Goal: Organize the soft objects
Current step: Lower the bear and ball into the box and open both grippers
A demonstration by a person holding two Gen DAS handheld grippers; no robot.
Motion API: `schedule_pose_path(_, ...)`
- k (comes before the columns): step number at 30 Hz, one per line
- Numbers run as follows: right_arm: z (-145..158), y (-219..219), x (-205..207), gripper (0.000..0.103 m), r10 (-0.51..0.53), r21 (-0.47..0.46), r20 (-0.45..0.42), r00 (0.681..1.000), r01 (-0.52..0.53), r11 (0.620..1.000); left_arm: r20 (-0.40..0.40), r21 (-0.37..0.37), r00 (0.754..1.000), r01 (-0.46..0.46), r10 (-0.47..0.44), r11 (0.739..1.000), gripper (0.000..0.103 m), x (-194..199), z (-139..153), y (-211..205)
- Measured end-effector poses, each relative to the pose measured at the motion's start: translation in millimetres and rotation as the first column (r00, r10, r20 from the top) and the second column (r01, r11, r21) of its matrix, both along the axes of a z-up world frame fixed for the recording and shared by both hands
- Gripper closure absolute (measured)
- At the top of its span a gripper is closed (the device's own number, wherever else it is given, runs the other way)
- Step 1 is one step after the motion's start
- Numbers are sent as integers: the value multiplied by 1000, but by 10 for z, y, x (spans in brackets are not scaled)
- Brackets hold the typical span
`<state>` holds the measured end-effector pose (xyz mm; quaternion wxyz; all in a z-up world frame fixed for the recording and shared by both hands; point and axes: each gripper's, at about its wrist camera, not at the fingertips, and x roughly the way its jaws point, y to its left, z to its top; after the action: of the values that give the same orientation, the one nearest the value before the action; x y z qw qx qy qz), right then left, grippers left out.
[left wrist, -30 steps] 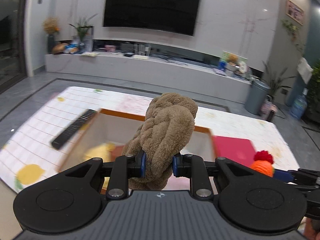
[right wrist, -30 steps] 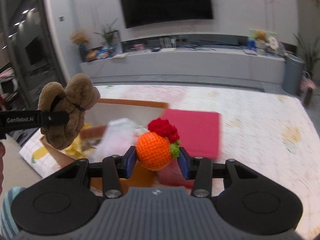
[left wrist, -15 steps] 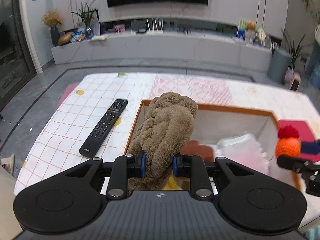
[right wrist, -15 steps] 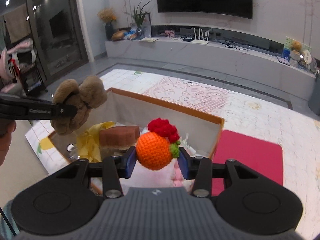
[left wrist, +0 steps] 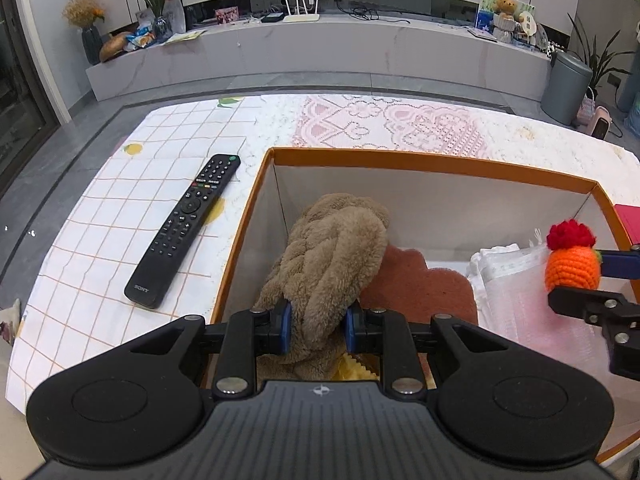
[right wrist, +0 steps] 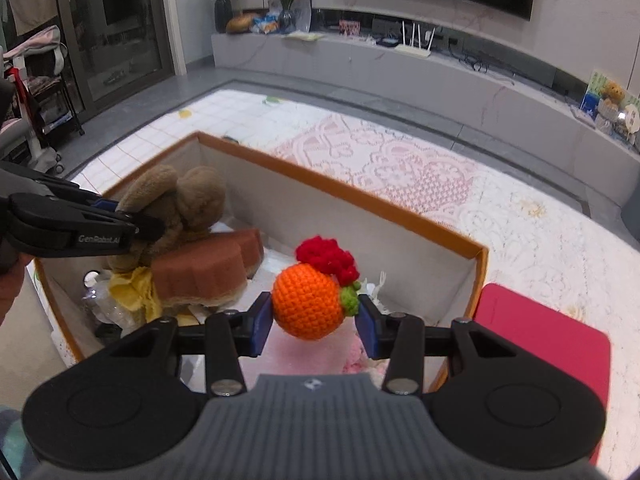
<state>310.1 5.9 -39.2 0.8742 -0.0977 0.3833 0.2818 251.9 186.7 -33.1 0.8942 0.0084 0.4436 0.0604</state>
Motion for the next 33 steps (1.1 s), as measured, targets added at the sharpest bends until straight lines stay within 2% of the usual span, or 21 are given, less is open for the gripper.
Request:
schedule_pose_path(3,-77,27,54,59,-3,-10,-25,1000,2,1000,-4,-6,1000,1,-1,1000,73,7,7,5)
schedule_pose_path(6,-133,67,88,59,-8,-23,-40,999,7,1000,10,-1,1000,8,-8,1000,66,-22,12,0)
schedule_pose_path(8,-126,60,83,59,-16,-21,-37,999,15,1000,31,2,999,15,-15,1000,57,-64,35,-7)
schedule_pose_path(10,-67,36,109,59,-23,-4,-24,999,23,1000,58,-3,998,16,-16,1000,41,-111,69,-5)
schedule_pose_path(12,8,14,148,59,-39,8,-10,999,39,999,88,-9,996,11,-10,1000,37,-159,111,-1)
schedule_pose_path(16,71,74,233,59,-38,32,-31,999,39,999,123,-13,992,-4,6,1000,36,-173,195,-16)
schedule_pose_path(21,38,363,256,58,35,34,-35,999,-34,999,153,-1,988,1,-1,1000,36,-226,249,-59)
schedule_pose_path(29,-78,473,371,57,-1,15,-56,998,2,1000,187,-13,982,6,-4,1000,36,-334,283,-47)
schedule_pose_path(30,-61,463,358,56,-1,15,-52,999,2,1000,191,-18,982,7,-3,1000,36,-338,293,-50)
schedule_pose_path(32,-15,438,322,46,-3,20,-37,999,4,1000,201,-25,980,6,-1,1000,36,-361,300,-58)
schedule_pose_path(33,3,427,302,46,-4,23,-26,1000,5,1000,205,-26,979,5,1,1000,36,-370,306,-71)
